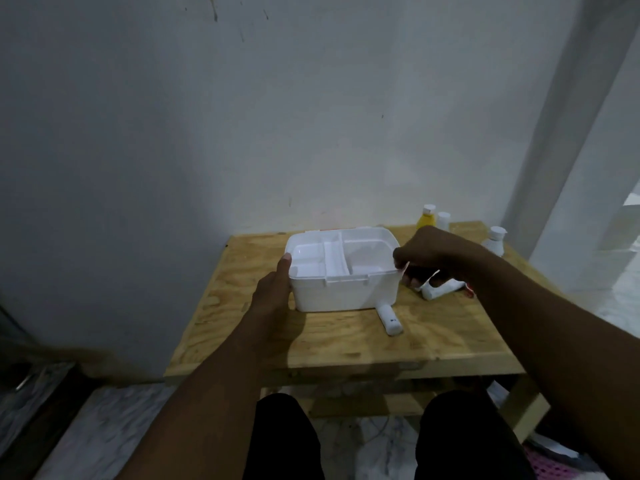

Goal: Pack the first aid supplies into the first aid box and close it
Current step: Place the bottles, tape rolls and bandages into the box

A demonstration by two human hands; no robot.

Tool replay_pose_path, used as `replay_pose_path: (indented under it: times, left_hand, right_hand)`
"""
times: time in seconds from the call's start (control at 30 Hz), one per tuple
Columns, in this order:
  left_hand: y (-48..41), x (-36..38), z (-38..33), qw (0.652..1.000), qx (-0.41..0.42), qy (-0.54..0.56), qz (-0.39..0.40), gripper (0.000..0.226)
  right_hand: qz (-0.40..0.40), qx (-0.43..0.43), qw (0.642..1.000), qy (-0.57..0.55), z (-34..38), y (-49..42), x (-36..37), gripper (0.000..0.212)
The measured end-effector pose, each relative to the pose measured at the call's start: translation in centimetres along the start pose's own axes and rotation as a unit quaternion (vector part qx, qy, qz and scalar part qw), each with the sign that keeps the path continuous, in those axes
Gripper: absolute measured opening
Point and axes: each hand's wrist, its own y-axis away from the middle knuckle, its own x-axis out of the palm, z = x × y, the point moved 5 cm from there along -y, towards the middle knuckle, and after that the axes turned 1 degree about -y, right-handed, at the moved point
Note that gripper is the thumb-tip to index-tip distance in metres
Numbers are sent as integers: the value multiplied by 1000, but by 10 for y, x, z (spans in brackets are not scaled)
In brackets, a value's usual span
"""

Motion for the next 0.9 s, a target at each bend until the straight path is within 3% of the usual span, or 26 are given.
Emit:
replay_pose_path:
  times: [0.17, 0.3, 0.37, 0.43, 0.53, 0.67, 0.77, 0.9]
  left_hand:
    - [8, 1, -4, 1000, 2, -15, 7, 63]
    - [2, 5, -1, 999, 4, -36, -12, 92]
    - [-3, 7, 2, 998, 6, -55, -20, 100]
    - [-2, 8, -1, 998, 16, -62, -24, 99]
    - [-4, 8, 2, 998, 13, -54, -19, 110]
    - [4, 4, -3, 1000, -15, -1, 9, 84]
    - [0, 1, -1, 999, -28, 28, 23, 71]
    - [-2, 3, 1, 997, -35, 49, 49, 61]
  right_hand:
    - [-73, -60, 993, -74, -12, 7, 17, 26]
    - [-132, -105, 968, -187, -32, 8, 30, 37]
    - [-112, -114, 977, -141, -40, 6, 41, 41]
    - [-80, -111, 990, -24, -48, 2, 53, 38]
    - [-69, -106, 988, 86, -54, -2, 66, 31]
    - [-65, -121, 982, 126, -40, -1, 59, 23]
    - [-23, -158, 987, 24, -5, 10, 38, 26]
    - [-83, -225, 957, -160, 54, 21, 11, 16]
